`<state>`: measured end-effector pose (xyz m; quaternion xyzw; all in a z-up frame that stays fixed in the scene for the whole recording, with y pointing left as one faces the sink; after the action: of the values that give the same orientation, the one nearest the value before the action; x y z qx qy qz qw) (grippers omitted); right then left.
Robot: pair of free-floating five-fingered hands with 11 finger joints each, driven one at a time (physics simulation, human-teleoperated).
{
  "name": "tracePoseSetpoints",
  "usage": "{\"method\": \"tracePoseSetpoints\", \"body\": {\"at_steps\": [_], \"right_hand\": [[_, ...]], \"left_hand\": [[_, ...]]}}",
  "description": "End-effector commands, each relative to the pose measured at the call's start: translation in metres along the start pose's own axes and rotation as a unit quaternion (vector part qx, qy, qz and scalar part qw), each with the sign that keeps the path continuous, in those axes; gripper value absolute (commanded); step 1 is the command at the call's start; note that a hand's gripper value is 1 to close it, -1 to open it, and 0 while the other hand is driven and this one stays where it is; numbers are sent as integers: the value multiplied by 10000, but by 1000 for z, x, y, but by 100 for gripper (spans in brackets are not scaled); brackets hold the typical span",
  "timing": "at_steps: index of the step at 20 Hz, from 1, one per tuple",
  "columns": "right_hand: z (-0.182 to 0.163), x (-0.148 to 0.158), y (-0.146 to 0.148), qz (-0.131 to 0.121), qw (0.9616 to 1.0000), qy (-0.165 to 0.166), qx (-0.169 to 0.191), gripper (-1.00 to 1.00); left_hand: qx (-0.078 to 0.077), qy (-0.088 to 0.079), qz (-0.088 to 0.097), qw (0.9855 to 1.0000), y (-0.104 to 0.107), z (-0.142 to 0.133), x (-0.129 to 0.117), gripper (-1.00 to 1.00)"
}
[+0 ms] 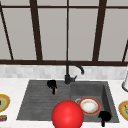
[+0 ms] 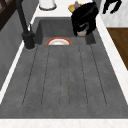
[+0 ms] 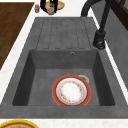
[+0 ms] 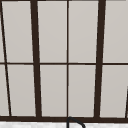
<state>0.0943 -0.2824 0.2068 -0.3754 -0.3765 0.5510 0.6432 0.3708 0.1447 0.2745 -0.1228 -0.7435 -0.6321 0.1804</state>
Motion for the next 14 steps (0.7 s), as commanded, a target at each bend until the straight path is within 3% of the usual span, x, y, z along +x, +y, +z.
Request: {"method": "tracePoseSetpoints", "body": {"at_steps": [1,11,14], "right_hand": [[0,0,0,0,10000,0,0,0],[0,0,0,0,10000,0,0,0],[0,0,0,0,10000,0,0,0]], "left_hand": [[-126,35,-162,9998,1,-28,4,100],[-210,75,-238,9995,-7,-100,14,100],[-176,-54,-229,9996,-12,-121,17,100]]}}
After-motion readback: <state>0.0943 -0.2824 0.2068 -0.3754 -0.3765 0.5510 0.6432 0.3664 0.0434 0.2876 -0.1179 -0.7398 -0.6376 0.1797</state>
